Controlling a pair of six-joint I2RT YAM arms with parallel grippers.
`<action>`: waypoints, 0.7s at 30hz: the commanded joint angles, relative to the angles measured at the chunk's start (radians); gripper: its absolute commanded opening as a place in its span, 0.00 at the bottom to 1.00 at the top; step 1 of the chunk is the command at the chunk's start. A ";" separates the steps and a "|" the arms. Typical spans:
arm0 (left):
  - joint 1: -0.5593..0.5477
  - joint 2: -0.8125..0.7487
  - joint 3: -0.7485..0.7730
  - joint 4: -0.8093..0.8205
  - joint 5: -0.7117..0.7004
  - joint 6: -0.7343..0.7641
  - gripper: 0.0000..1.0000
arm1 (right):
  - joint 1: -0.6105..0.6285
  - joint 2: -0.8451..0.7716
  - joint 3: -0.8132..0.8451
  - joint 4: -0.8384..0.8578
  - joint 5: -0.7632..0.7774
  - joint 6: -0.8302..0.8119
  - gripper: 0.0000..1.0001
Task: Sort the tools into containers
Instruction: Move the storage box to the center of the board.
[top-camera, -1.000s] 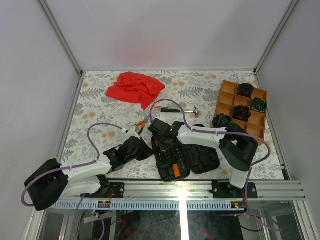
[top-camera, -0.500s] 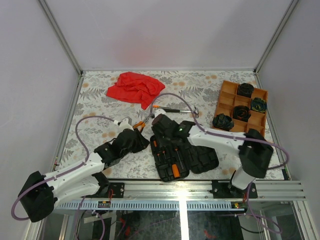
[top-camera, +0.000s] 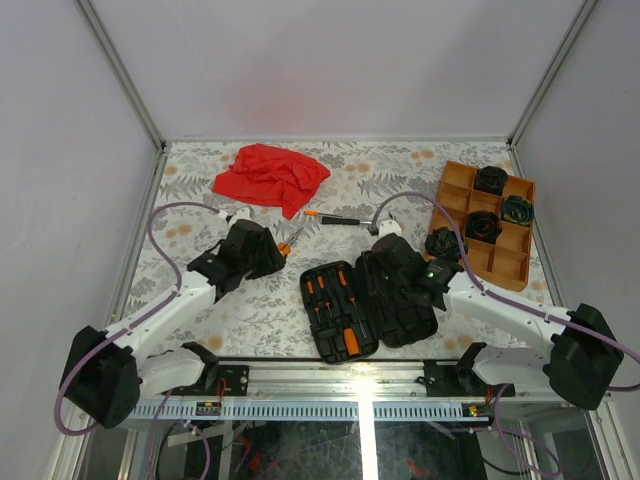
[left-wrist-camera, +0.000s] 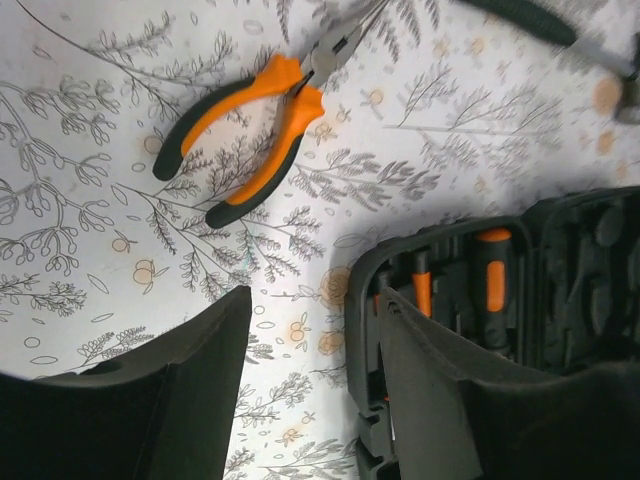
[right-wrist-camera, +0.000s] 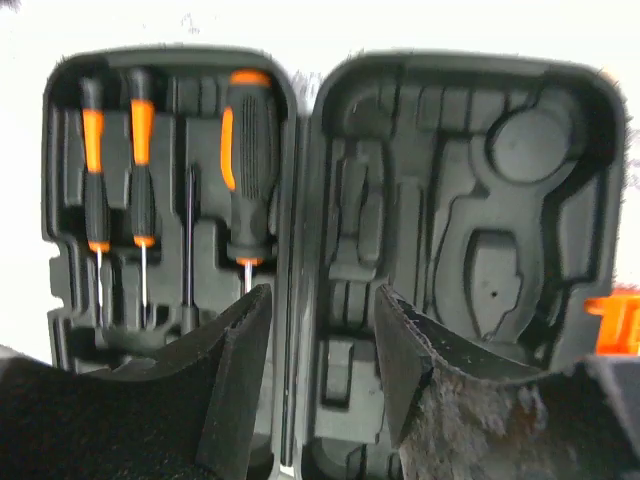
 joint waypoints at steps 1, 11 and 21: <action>0.012 0.083 0.038 -0.039 0.063 0.053 0.52 | -0.019 -0.049 -0.061 0.020 -0.155 0.008 0.52; 0.015 0.133 0.033 -0.029 0.022 0.041 0.53 | -0.050 0.020 -0.114 0.032 -0.322 0.003 0.49; 0.015 0.135 0.031 -0.046 -0.035 0.036 0.55 | -0.051 0.105 -0.108 0.013 -0.286 0.031 0.39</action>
